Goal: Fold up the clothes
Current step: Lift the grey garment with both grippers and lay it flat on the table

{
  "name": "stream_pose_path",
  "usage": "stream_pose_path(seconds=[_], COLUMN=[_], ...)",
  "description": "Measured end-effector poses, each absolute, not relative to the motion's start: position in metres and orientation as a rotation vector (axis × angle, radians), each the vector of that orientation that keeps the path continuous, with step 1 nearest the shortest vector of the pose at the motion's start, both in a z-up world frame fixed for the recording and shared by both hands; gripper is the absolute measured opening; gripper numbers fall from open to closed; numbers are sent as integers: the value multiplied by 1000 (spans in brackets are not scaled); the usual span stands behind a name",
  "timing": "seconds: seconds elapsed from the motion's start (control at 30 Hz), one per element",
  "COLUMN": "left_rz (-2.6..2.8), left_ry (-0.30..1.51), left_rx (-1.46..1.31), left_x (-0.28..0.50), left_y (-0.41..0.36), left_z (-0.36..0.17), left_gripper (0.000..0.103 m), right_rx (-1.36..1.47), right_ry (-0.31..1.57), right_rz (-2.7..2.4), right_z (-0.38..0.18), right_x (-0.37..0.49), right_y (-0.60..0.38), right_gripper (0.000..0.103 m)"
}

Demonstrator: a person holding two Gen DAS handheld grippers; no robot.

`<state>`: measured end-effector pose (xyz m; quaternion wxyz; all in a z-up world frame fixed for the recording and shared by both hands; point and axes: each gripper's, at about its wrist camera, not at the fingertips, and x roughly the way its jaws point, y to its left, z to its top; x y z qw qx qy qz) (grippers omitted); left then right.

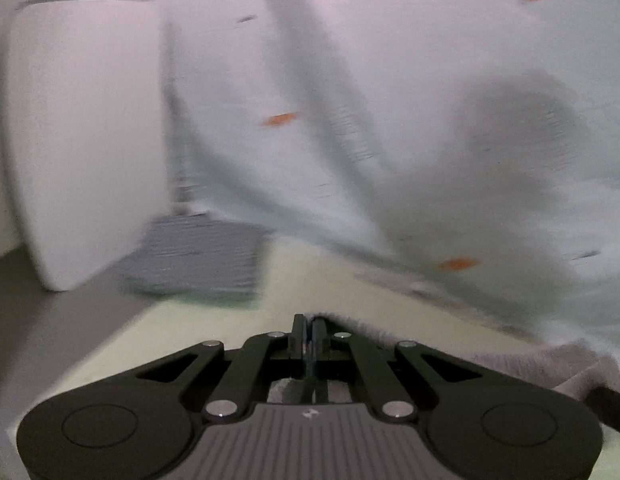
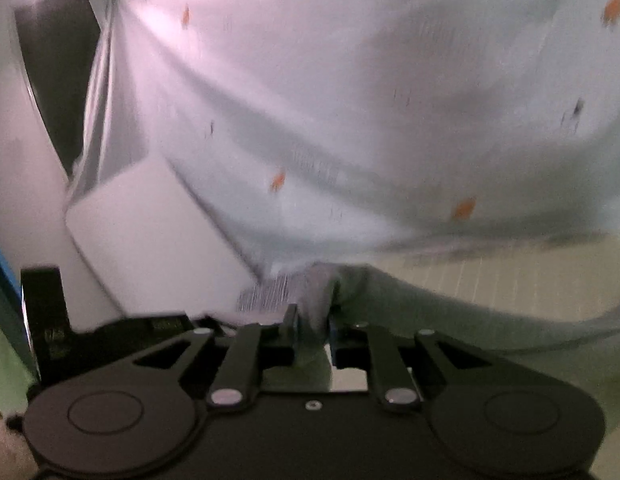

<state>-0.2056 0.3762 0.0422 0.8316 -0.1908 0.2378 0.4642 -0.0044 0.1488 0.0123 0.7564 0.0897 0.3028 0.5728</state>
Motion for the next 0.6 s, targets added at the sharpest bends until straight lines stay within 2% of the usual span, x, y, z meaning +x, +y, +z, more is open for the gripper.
stream_pose_path(seconds=[0.07,0.13,0.2,0.23,0.37,0.43,0.5,0.6], left_rz=[1003,995,987,984,915,830,755,637], left_ry=[537,565,593,610,692,736,796,890], left_rx=[-437,-487,-537,-557,-601,-594,-581,-583], left_x=[-218,-228,-238,-239,-216,-199,-175,-136], left_y=[388,398,407,411,405,395,386,373], left_z=[28,12,-4,-12,-38,-51,-69,-98], left_gripper=[6,7,11,18,32,56,61,63], right_rx=[166,148,136,129,106,117,97,55], right_ry=[680,695,711,719,784,808,814,820], right_rz=[1227,1146,1057,1013,818,753,694,616], right_z=[0,-11,-21,-27,-42,-52,-60,-71], right_x=[-12,-5,6,11,42,56,68,89], right_y=[150,140,128,122,93,79,72,64], right_gripper=[18,35,36,36,38,42,44,51])
